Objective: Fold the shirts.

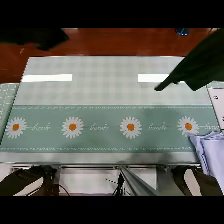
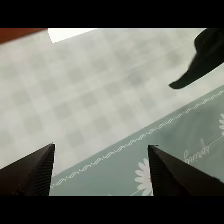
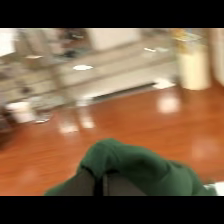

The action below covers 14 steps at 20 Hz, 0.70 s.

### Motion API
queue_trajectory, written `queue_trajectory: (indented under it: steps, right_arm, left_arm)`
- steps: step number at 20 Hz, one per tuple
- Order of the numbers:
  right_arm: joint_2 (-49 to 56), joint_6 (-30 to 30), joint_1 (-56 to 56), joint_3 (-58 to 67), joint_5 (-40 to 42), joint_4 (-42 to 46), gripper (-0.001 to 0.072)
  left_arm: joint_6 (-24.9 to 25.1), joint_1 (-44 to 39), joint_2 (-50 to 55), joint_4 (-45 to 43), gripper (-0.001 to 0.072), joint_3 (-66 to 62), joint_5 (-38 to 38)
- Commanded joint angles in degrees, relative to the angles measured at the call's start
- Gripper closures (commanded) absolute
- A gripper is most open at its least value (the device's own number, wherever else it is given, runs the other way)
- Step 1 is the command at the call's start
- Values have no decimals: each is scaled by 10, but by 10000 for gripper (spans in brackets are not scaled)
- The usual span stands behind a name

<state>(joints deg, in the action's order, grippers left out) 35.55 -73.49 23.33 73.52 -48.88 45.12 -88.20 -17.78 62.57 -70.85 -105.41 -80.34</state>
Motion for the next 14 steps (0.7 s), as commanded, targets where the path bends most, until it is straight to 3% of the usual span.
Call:
queue_trajectory:
  steps: [1,3,5,14]
  right_arm:
    - [-68,2,0,3,-154,-69,693]
    - [-70,-3,0,3,-256,-74,693]
    - [-70,-9,0,3,-299,-87,693]
    - [-15,-28,0,2,-299,-91,693]
  left_arm:
    - [0,0,-46,14,-1,-18,-55]
    - [0,0,-50,14,-1,-17,-114]
    - [0,0,-49,14,-1,-11,-145]
    - [-2,0,-49,14,0,84,-147]
